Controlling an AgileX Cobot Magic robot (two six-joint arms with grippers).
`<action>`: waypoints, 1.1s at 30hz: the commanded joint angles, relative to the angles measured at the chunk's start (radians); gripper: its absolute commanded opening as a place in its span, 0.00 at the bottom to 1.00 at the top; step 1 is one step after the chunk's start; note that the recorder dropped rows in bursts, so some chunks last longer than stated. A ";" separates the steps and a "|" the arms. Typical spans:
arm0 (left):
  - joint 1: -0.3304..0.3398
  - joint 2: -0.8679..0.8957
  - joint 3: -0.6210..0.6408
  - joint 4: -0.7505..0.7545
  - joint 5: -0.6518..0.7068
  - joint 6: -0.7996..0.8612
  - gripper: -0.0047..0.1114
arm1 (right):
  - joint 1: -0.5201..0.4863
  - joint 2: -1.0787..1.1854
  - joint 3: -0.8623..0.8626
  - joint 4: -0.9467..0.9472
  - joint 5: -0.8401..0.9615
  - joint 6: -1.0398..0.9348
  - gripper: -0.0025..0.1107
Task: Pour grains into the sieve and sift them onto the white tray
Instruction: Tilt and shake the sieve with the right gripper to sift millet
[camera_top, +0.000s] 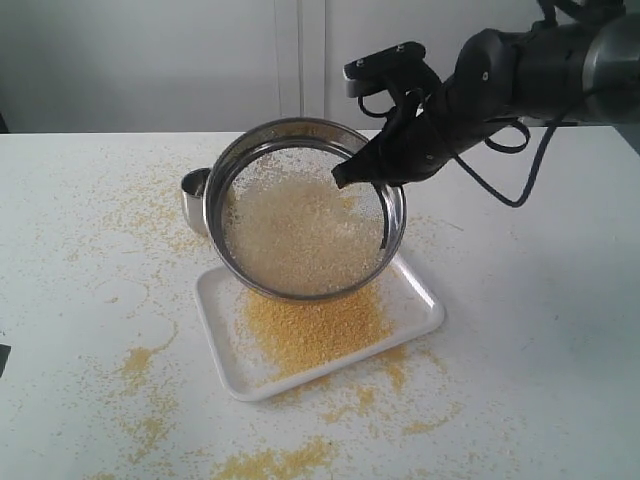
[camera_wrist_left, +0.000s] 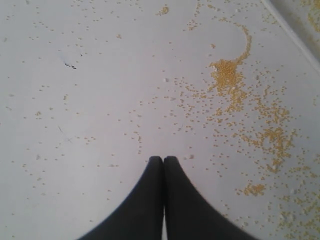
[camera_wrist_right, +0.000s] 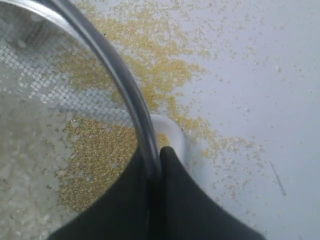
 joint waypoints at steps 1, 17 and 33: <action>-0.001 -0.003 -0.010 -0.003 0.011 -0.005 0.04 | 0.001 -0.038 -0.008 0.022 -0.006 -0.017 0.02; -0.001 -0.003 -0.010 -0.003 0.011 -0.005 0.04 | -0.050 0.134 -0.225 0.201 0.615 -0.167 0.02; -0.001 -0.003 -0.010 -0.003 0.011 -0.005 0.04 | -0.061 0.158 -0.225 -0.060 0.403 0.344 0.02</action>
